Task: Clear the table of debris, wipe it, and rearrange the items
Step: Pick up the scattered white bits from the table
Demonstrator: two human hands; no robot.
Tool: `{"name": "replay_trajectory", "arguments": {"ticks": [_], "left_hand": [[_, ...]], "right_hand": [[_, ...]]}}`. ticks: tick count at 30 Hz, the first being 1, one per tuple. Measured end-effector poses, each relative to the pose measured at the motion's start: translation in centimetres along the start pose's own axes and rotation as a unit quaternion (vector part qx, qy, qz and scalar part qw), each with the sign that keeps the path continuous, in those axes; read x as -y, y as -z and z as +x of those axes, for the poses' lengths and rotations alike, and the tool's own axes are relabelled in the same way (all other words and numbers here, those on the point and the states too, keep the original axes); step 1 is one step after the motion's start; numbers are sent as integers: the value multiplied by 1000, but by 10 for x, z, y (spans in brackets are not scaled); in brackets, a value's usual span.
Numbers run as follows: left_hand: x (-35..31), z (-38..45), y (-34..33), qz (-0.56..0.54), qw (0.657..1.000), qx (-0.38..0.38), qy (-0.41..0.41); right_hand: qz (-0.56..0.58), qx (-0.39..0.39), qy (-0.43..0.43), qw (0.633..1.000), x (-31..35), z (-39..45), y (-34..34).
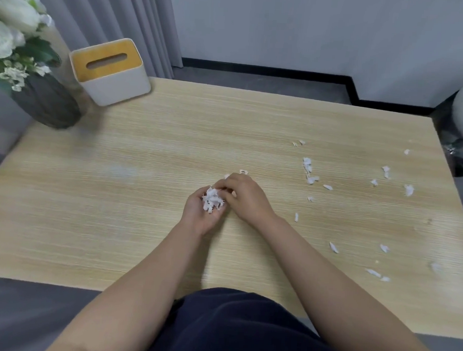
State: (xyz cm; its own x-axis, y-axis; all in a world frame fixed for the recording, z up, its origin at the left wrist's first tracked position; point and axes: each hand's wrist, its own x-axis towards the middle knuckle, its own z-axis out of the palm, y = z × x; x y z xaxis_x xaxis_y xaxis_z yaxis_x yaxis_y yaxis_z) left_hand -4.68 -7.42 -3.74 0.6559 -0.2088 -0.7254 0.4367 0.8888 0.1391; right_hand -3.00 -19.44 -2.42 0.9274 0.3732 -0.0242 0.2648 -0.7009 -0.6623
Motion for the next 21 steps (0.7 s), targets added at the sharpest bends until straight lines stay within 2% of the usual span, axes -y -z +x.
{"name": "replay_trajectory", "arguments": {"ticks": [4, 8, 15, 21], "left_hand": [[-4, 4, 2, 33, 999, 14, 4], [-9, 7, 2, 64, 998, 1, 11], [-25, 6, 1, 67, 997, -14, 20], [-39, 8, 5, 67, 997, -14, 28]], "right_hand": [[31, -49, -37, 998, -11, 0, 17], [29, -106, -149, 983, -32, 6, 29], [-9, -63, -245, 967, -53, 27, 15], [-3, -20, -267, 964, -52, 47, -11]]}}
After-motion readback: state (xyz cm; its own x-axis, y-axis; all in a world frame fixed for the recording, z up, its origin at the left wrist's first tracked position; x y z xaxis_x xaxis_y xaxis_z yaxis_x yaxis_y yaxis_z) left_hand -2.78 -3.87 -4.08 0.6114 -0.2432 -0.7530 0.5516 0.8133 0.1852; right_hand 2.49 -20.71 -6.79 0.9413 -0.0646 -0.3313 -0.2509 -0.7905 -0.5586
